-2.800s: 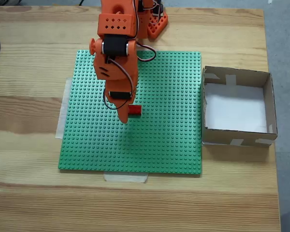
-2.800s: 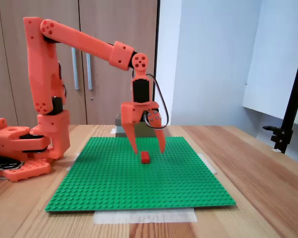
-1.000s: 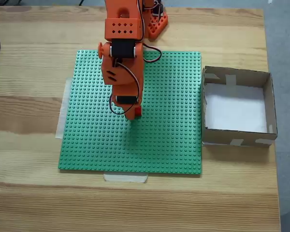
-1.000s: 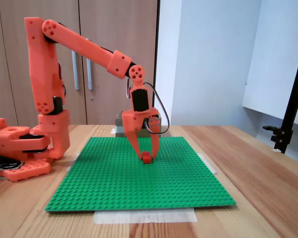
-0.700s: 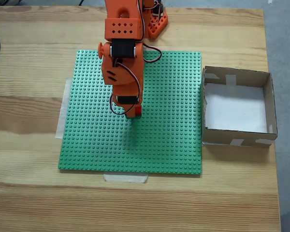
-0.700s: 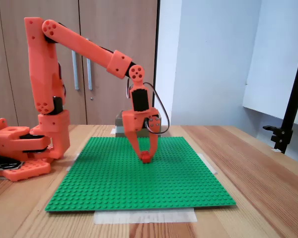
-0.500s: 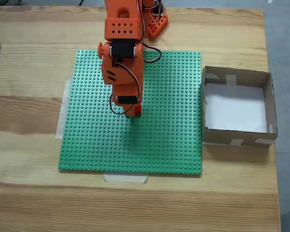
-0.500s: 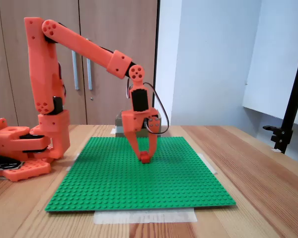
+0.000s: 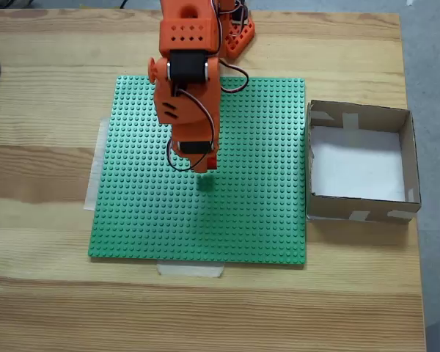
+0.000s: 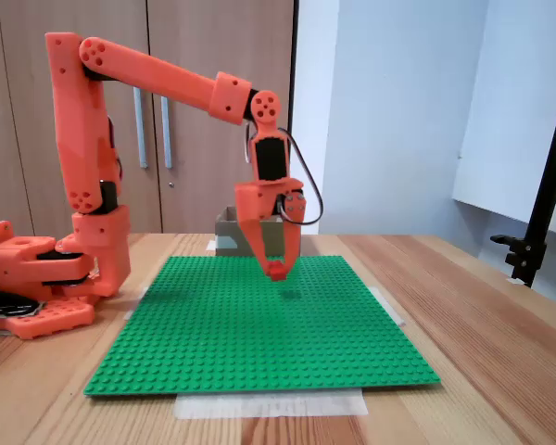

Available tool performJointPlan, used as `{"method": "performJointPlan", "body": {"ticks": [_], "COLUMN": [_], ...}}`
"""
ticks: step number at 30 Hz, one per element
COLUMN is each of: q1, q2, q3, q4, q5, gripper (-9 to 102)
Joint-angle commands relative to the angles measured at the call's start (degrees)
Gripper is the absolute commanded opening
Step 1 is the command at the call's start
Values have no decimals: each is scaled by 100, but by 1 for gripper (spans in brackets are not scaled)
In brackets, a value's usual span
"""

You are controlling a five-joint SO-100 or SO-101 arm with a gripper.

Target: Pick the red lego block and put it in the box.

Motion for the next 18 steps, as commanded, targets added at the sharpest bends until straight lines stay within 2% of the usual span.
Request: {"method": "performJointPlan", "body": {"ticks": [1,8,18], "q1": [-79,-413,-1371], "q2": [325,642,659], "q3": [-448,-879,-2672], "q4": [255,729,1705], "q5": [70,158,141], "gripper": [3,2,2]}}
